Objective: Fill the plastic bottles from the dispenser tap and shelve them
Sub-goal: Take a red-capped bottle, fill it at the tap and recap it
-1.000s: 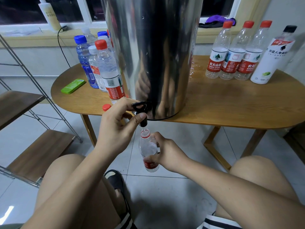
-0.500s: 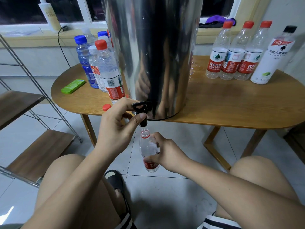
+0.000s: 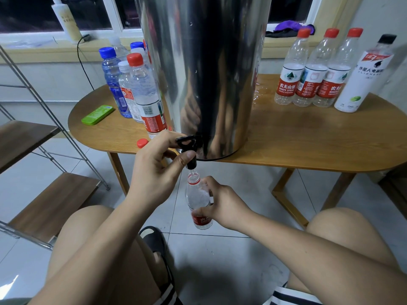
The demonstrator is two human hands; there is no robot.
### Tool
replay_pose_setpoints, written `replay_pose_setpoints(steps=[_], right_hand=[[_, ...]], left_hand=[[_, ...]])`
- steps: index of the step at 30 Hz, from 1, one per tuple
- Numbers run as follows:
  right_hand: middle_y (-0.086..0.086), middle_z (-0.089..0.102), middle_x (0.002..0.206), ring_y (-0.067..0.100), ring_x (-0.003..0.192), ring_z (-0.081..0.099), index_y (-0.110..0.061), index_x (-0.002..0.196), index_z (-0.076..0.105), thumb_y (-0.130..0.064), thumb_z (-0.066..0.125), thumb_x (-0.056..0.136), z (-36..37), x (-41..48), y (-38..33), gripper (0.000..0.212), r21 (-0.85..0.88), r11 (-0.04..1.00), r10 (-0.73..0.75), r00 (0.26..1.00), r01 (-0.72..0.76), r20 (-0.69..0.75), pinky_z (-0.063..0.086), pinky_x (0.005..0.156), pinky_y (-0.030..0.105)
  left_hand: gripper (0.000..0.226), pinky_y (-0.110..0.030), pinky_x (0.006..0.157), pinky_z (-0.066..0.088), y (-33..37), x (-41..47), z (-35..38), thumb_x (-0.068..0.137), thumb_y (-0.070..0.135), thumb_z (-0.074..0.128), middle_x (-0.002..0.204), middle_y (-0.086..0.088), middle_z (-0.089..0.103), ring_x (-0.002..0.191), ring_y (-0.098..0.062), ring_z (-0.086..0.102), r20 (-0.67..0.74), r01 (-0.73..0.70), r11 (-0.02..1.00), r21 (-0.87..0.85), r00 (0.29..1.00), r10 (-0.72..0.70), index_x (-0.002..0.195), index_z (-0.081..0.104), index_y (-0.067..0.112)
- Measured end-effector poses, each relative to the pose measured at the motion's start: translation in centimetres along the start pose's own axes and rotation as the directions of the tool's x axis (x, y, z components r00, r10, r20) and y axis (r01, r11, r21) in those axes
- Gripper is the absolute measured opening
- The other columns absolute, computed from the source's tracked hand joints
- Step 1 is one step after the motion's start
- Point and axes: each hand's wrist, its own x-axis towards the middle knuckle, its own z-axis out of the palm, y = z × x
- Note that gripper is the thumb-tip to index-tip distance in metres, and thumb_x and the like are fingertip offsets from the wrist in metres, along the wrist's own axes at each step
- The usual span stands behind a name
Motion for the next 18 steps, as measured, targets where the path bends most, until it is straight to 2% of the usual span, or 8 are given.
replay_pose_setpoints(steps=[10,15,18], right_hand=[[-0.014,0.070,0.126,0.016,0.110,0.068,-0.041,0.124,0.047,-0.057,0.088,0.067,-0.01,-0.14,-0.02,0.072,0.004,1.000,-0.006,1.000,0.006,0.005,0.062,0.090,0.045],[-0.012,0.070,0.127,0.018,0.111,0.068,-0.039,0.125,0.046,-0.057,0.088,0.067,-0.10,-0.15,-0.14,0.073,-0.004,1.000,-0.009,1.000,0.009,0.010,0.062,0.090,0.045],[-0.013,0.070,0.127,0.018,0.111,0.068,-0.038,0.126,0.047,-0.051,0.091,0.071,-0.11,-0.15,-0.09,0.072,-0.007,1.000,-0.016,1.000,0.016,0.007,0.062,0.090,0.045]], left_hand=[[0.014,-0.051,0.075,0.058,0.05,0.01,-0.06,0.101,0.007,0.077,0.101,0.001,0.074,0.092,-0.023,0.076,0.006,0.001,1.000,0.014,1.000,-0.001,0.113,0.072,0.010],[0.014,-0.044,0.076,0.058,0.16,0.01,-0.05,0.100,0.008,0.076,0.102,0.001,0.074,0.094,-0.017,0.074,-0.003,-0.002,1.000,0.024,1.000,0.002,0.114,0.073,0.009],[0.015,-0.041,0.076,0.058,0.20,-0.01,-0.04,0.100,0.008,0.076,0.102,0.001,0.074,0.093,-0.015,0.074,-0.004,-0.001,1.000,0.027,1.000,0.001,0.114,0.072,0.009]])
